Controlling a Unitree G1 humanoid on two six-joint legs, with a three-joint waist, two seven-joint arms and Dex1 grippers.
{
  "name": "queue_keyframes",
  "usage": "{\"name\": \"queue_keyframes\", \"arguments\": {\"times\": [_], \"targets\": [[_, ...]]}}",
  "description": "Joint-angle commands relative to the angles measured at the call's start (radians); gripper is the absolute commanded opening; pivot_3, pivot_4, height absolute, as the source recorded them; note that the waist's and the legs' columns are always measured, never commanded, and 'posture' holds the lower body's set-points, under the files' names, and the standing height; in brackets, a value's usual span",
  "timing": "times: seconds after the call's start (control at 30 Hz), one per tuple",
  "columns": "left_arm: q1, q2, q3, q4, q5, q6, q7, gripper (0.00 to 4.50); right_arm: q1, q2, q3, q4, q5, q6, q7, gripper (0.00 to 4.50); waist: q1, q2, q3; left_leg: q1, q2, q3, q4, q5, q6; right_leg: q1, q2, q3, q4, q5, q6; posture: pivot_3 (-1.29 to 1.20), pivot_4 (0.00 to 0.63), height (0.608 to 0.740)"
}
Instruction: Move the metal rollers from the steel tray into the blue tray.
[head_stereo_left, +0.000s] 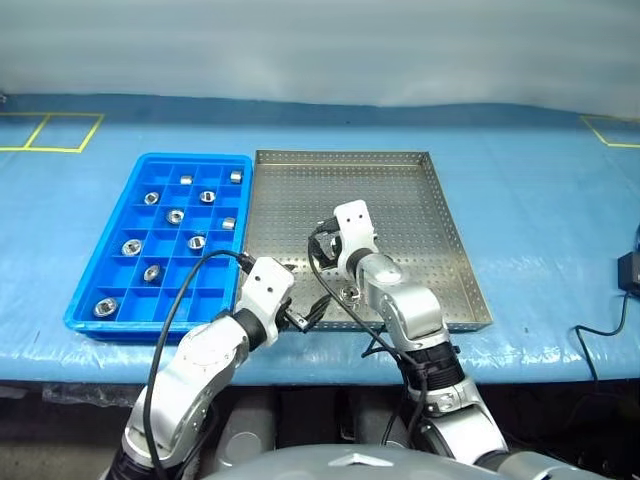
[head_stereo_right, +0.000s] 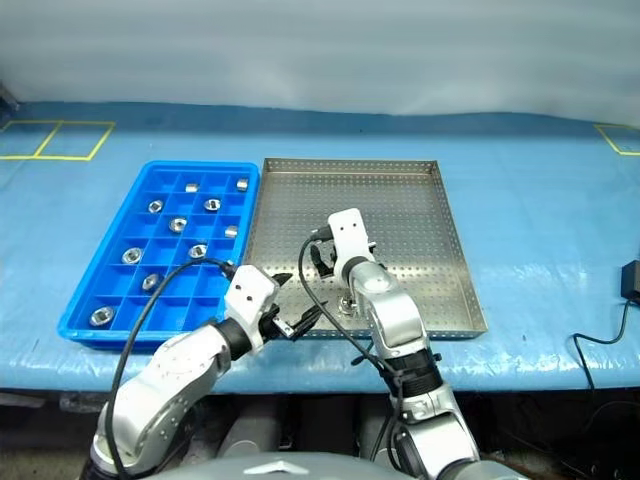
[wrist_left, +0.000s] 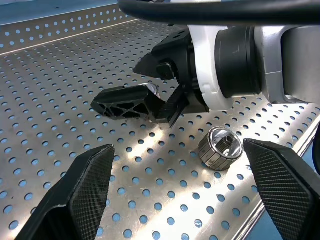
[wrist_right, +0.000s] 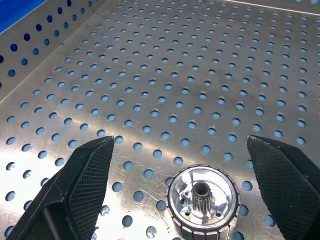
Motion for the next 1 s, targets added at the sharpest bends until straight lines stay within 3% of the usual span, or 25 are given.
{"name": "queue_keyframes", "arguments": {"times": [0.03,0.3,0.57,0.67,1.0], "targets": [[0.000,-0.001,-0.003,-0.058,-0.015,-0.004,-0.003,4.50,0.014,-0.012,-0.033,-0.017,-0.003,-0.020,-0.008,4.08,0.002,0.000,0.000,0.000,0.000,0.000,0.000,0.000,0.000,0.000,0.000,0.000,0.000,0.000,0.000,0.21,0.150,0.740],[-0.014,-0.006,-0.009,-0.041,-0.013,-0.011,-0.007,4.50,0.039,-0.014,-0.022,-0.044,-0.002,-0.003,0.000,1.73,-0.001,0.000,0.000,0.000,0.001,0.000,0.000,0.000,0.000,0.000,0.001,0.000,0.000,0.000,0.000,0.20,0.150,0.740],[0.006,-0.049,0.040,-0.044,0.000,-0.055,0.042,4.50,-0.007,0.005,-0.007,-0.088,0.019,0.009,0.030,1.73,0.000,0.000,0.001,0.000,0.001,0.000,0.000,0.000,0.000,0.000,0.000,0.000,0.000,0.000,0.000,0.23,0.150,0.740],[0.028,-0.043,0.066,-0.061,0.014,-0.098,0.050,4.50,-0.040,-0.004,0.044,-0.135,0.041,-0.010,0.108,1.73,0.000,0.000,0.002,0.000,0.001,0.000,0.000,0.000,0.000,-0.001,0.001,0.000,0.000,0.000,0.000,0.27,0.150,0.740],[0.261,-0.023,0.203,-0.178,0.057,-0.204,0.104,4.50,-0.141,0.064,0.233,-0.223,0.111,0.036,0.250,1.73,0.042,-0.001,0.003,-0.001,0.001,-0.003,-0.005,0.000,0.000,-0.001,0.000,-0.004,-0.001,-0.001,0.002,0.39,0.150,0.740]]}}
